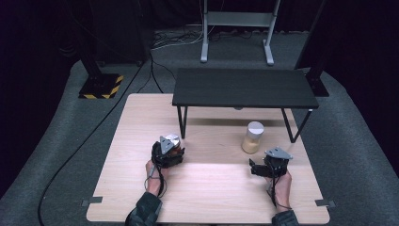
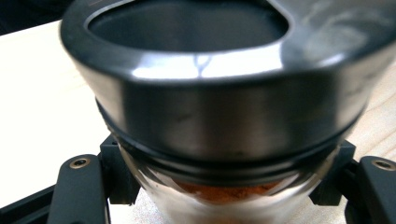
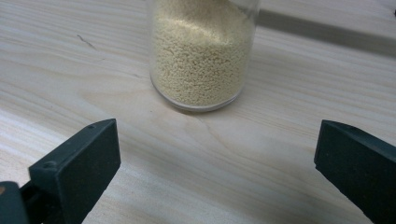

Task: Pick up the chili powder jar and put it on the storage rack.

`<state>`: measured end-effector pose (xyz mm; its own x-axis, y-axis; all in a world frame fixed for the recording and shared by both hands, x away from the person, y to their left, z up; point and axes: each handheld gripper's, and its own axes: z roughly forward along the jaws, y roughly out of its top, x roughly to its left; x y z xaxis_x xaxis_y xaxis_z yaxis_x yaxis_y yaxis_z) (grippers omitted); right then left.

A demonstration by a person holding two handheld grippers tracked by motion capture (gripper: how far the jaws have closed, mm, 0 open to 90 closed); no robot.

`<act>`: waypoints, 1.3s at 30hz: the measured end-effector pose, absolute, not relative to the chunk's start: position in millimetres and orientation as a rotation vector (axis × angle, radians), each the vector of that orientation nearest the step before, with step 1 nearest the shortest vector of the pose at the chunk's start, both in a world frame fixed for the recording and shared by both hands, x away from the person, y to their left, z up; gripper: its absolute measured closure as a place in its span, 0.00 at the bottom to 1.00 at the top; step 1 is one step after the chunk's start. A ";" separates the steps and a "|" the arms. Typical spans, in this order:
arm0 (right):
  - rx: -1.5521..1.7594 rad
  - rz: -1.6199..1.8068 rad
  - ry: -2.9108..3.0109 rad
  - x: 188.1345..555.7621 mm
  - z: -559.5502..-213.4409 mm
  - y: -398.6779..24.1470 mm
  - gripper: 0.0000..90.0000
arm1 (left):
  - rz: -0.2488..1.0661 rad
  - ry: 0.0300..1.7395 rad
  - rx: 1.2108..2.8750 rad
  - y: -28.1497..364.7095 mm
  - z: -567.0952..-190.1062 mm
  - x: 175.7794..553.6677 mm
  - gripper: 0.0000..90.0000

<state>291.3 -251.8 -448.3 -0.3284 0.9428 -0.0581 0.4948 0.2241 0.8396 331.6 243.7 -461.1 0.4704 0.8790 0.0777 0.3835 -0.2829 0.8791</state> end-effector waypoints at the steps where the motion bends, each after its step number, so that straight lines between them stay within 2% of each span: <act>1: 1.320 0.999 1.921 291.3 -448.3 -251.9 0.00 | 0.731 1.059 1.865 244.0 -461.1 331.7 0.32; 39: 1.323 1.005 1.929 292.6 -447.8 -253.7 0.00 | 0.684 1.067 1.859 244.7 -456.8 332.5 0.34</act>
